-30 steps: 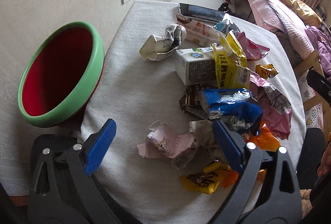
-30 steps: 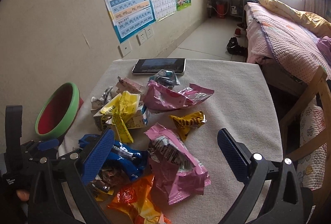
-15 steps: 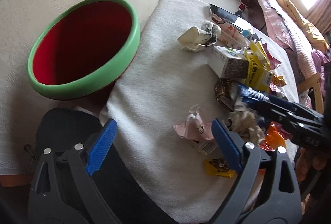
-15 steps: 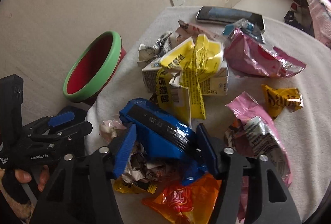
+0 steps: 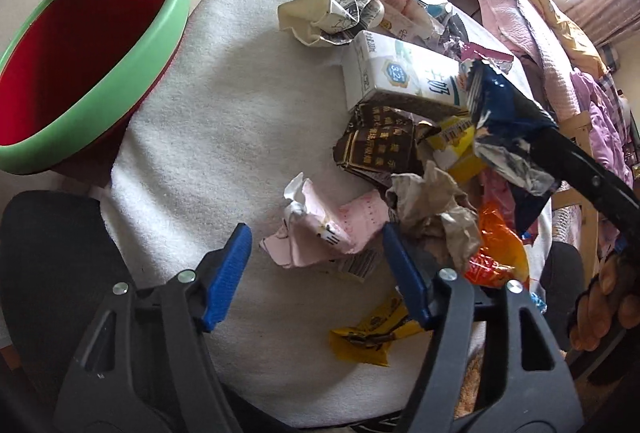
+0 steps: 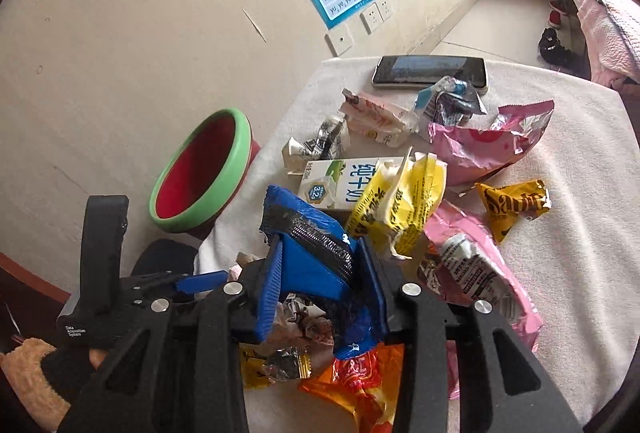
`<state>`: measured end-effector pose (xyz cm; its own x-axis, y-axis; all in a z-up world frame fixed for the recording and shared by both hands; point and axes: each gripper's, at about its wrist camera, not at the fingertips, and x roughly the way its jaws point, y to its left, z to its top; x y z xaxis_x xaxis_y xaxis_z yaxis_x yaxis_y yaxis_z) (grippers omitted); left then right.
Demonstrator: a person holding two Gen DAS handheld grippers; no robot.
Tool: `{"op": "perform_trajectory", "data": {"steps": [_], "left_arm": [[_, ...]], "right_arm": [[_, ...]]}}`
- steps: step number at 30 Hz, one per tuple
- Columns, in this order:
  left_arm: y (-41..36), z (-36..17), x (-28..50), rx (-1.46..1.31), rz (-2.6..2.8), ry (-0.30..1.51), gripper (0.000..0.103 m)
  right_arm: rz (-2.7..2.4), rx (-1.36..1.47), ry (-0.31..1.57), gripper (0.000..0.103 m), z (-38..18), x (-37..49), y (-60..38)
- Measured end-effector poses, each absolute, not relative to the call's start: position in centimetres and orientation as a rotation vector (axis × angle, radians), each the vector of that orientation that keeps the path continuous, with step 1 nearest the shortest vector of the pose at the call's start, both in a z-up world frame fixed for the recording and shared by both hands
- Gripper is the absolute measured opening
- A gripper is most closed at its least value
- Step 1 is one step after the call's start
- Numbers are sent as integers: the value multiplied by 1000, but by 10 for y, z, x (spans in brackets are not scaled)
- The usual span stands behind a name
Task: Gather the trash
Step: 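Grasp the blue wrapper with the right tool while the left tool grasps pink paper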
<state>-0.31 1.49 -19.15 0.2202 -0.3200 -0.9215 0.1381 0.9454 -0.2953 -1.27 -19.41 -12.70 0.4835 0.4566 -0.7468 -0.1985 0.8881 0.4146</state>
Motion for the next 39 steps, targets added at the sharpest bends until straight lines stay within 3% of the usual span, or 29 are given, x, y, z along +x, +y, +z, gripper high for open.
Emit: {"op": "perform_trajectory", "data": {"steps": [14,16,17,19,23,24,28,29,30,33,36,39], "left_arm": [[1,-210,-2,-158,-343,1386,66],[2,-208,-3,-166,-343,1380,48],[5,-207,-3,-183,-339,1376,47],[13,-203,-4,-228,-329,1356,34],[29,-183,-6,-252,-287,1267,4],[32,-176,-5,-246,-274,1241,0],[45,-160,-5,-251,-260,1193,0],[47,-160,-4,-264,-260,1193,2],[46,-162,-4,-273,-265,1200,11],[37,-170,-1,-295,-271,1224,55],[24,-181,2,-257,-273,1248,57],[7,-189,1,-211,-323,1289,70]], "right_arm": [[383,297,957,37,-120,-25,-197],[384,296,951,37,-118,-27,-196],[385,295,946,37,-116,-28,-196],[387,293,931,37,-111,-29,-195],[393,290,899,37,-100,-32,-192],[395,291,893,37,-98,-32,-191],[404,281,878,37,-92,-32,-185],[404,280,878,37,-92,-32,-184],[404,280,880,37,-92,-32,-183],[398,282,887,37,-94,-32,-184],[392,288,897,37,-98,-31,-186],[386,294,903,37,-100,-31,-188]]}}
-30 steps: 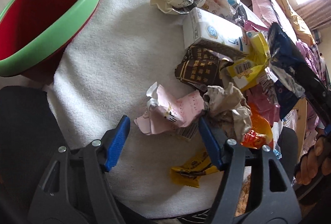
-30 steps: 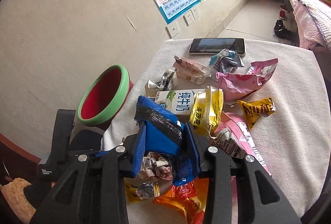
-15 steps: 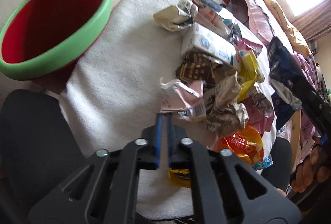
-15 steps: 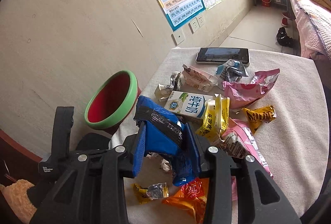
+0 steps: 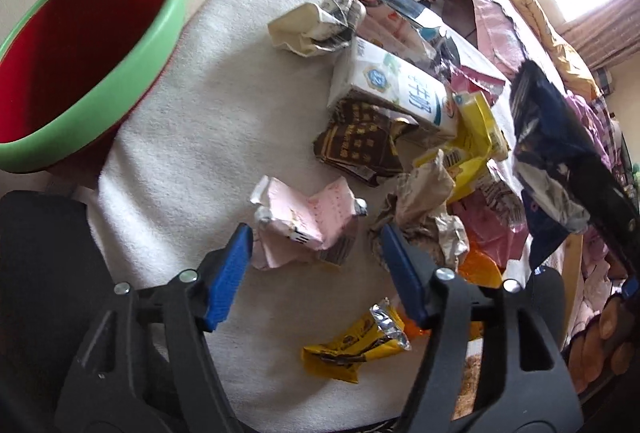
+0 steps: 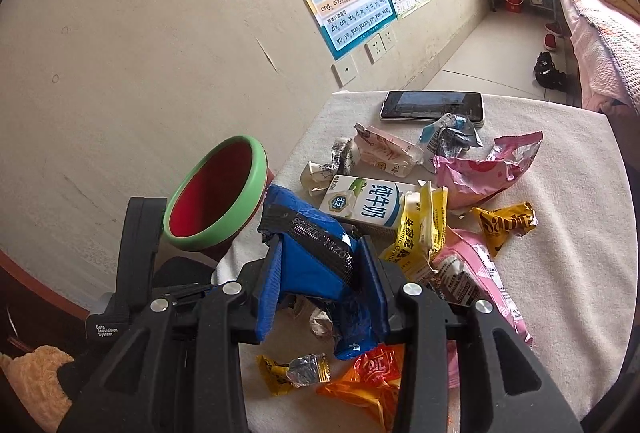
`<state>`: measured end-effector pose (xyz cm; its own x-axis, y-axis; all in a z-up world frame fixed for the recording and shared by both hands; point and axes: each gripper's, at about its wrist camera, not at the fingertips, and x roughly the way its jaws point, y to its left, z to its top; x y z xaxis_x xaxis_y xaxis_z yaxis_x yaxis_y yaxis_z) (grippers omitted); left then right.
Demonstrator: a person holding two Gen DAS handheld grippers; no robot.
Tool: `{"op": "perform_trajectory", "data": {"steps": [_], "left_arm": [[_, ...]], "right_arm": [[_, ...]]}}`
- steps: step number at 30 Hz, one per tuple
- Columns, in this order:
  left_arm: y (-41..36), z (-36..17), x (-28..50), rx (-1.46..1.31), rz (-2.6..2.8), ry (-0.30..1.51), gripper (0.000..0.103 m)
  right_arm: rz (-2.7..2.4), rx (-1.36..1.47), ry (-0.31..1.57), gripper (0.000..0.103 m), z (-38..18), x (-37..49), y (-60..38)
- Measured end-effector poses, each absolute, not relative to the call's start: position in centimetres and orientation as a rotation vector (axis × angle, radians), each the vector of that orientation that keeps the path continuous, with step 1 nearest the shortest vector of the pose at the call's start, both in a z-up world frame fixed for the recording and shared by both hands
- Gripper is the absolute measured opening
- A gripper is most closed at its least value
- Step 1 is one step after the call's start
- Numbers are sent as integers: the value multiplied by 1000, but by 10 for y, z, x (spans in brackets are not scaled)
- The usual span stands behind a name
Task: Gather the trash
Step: 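Grasp the blue wrapper with the right tool while the left tool grasps pink paper, then carry both held items over the red bucket and open both tools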
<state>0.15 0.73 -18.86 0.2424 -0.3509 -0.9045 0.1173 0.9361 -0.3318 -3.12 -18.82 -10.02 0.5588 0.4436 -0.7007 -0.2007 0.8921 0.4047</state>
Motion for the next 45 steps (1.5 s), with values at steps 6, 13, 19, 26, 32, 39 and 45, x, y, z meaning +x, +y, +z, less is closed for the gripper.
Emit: {"op": "perform_trajectory", "data": {"steps": [6,13,19,26,32,39,45], "left_arm": [[-9,-206,8,-127,-304,1299,74],[1,-194,2,-140,-300,1237,59],[48,-133,-1,-100,-128,1008,59],[109,-110,13,-153,21,927,59],[149,-114,16,-193,95,924,59],[177,-119,29,-230,129,928,59],[191,-129,37,-262,141,947,59]], "right_arm": [[390,306,919,37,-107,-31,-188],[398,305,912,37,-104,-31,-188],[425,271,906,37,-97,-24,-176],[494,225,899,37,-87,2,-134],[566,222,897,37,-87,31,-93],[617,275,916,38,-90,73,-51],[602,347,971,38,-103,106,-26]]}}
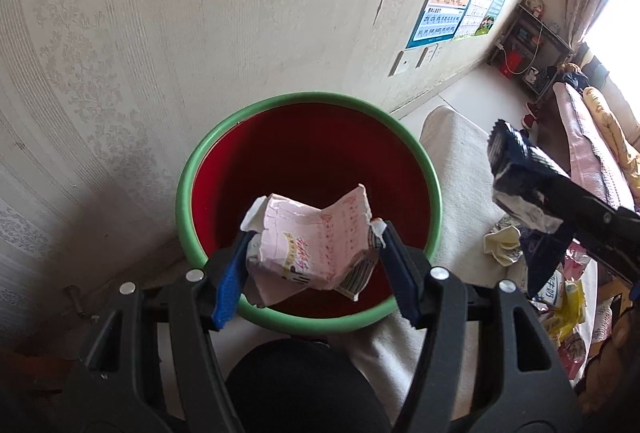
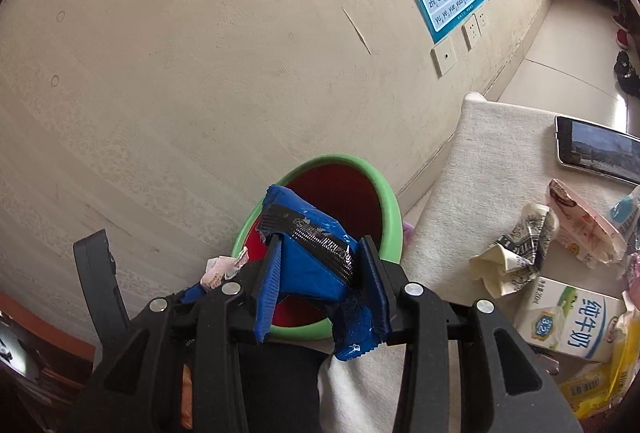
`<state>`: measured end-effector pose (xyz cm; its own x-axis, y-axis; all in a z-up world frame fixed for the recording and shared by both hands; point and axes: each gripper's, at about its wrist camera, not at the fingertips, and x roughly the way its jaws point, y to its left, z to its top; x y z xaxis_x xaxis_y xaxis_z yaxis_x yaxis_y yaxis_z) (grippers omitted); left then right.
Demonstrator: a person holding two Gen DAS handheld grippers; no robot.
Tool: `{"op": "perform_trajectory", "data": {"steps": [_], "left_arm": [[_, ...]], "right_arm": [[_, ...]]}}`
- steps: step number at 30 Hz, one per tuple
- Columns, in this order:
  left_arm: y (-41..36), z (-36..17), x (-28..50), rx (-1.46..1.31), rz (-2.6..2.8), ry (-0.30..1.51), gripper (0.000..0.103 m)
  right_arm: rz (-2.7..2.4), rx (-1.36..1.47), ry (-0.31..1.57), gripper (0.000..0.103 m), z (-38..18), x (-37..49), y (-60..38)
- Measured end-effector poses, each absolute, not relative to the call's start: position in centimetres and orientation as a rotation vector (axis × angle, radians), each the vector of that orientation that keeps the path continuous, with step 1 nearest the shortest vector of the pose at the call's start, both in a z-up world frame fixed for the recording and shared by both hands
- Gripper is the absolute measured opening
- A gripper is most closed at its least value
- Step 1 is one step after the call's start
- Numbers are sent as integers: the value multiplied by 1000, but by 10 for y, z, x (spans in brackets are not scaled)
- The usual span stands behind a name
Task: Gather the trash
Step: 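Carry both held items over the red bucket and open both tools, then grasp the crumpled brown paper with the left tool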
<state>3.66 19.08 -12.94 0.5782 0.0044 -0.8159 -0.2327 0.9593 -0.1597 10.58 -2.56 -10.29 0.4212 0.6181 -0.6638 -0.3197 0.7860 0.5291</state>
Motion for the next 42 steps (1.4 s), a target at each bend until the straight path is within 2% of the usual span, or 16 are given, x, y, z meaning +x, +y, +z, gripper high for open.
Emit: {"op": "perform_trajectory", "data": {"steps": [13,15,16,19,24,33,36,42], "left_arm": [[202,-147,62,-292,152,982,62],[202,-149,63,-284,159,980,69],[201,-149,62,-283,164,977,75],[201,-149,59,-285,172,970,80],[198,-146,54,-288,177,968,82],[173,-129,42,-285,129,939,82],[160,-124,37,-273,93,932,82],[127,-121,28,-242,23,945,82]], "right_arm": [[604,282,976,40,-112,127,6],[620,279,986,43,-114,127,9],[622,279,989,51,-114,128,9],[619,281,986,54,-114,127,8],[611,306,979,60,-110,121,-4],[598,330,929,62,-84,89,-44],[596,295,904,68,-76,70,-61],[534,198,920,68,-83,21,-102]]}}
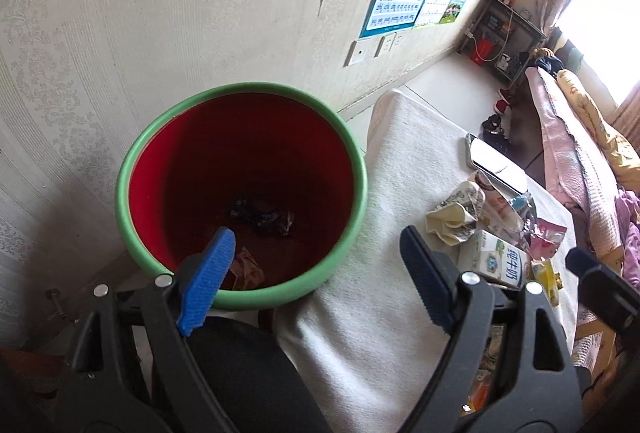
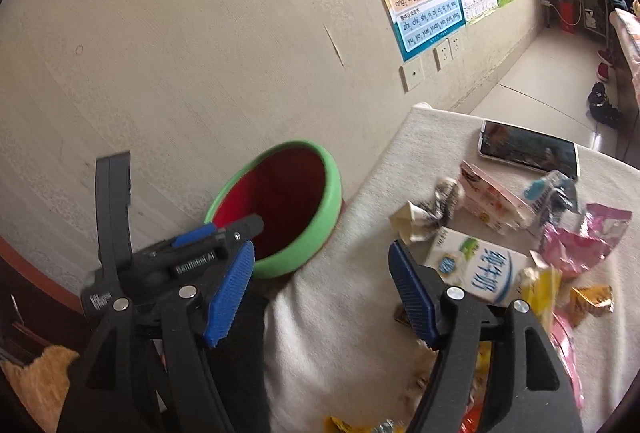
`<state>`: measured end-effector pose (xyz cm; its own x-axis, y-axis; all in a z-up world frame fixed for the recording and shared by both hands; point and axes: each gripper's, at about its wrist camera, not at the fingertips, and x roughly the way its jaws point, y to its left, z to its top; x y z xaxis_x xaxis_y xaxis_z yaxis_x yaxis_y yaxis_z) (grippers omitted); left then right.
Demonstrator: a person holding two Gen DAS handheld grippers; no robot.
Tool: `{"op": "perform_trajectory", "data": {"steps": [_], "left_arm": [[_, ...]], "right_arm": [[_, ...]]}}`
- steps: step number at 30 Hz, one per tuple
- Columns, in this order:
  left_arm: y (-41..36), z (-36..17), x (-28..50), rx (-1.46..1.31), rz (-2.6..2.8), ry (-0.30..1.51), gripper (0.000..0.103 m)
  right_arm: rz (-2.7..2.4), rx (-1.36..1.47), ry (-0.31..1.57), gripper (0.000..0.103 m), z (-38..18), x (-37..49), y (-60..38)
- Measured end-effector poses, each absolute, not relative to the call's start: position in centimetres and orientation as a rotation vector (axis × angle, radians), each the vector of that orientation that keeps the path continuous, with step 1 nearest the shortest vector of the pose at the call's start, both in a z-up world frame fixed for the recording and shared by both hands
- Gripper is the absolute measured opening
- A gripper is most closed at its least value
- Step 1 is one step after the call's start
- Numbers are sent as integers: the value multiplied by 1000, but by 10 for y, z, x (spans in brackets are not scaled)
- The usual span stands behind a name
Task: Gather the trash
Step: 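Grasp the crumpled brown paper with the left tool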
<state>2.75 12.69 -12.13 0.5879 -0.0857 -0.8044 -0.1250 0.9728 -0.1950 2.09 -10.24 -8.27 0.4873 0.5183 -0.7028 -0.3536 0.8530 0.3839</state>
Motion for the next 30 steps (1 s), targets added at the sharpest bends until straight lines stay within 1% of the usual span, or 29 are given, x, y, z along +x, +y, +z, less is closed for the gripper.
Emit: {"op": "perform_trajectory", "data": {"steps": [6,10,15,19,20,21,22,23,25,26,27,30], "left_arm": [[73,-127,11,-193,-100,993,82],[17,-141,-3,-143,-252,1054,82],[-35,-156,-14,-96,-384,1114,82],[-56,-175,-9,-62,-424,1184,81],[-58,-181,-9,-61,-433,1206,77],[-60,-188,-9,-58,-439,1234,63],[-60,-193,-10,-65,-445,1253,53],[-59,-195,-10,-85,-450,1258,50],[-58,-192,-9,-95,-458,1250,32],[-58,-189,-10,-87,-458,1244,31],[-57,-185,-11,-81,-457,1233,27],[-51,-178,-14,-77,-452,1210,26]], "right_arm": [[355,148,958,68,-112,-24,-162],[203,209,975,68,-125,-33,-206],[121,247,946,68,-124,-35,-234],[118,266,952,68,-127,-34,-241],[122,266,951,68,-128,-34,-241],[128,266,950,68,-128,-34,-240],[136,267,950,68,-129,-33,-239],[144,268,951,68,-129,-31,-238],[160,263,957,68,-130,-27,-233],[170,259,963,68,-131,-23,-231],[181,257,967,67,-131,-19,-229],[201,274,976,66,-135,-2,-225]]}}
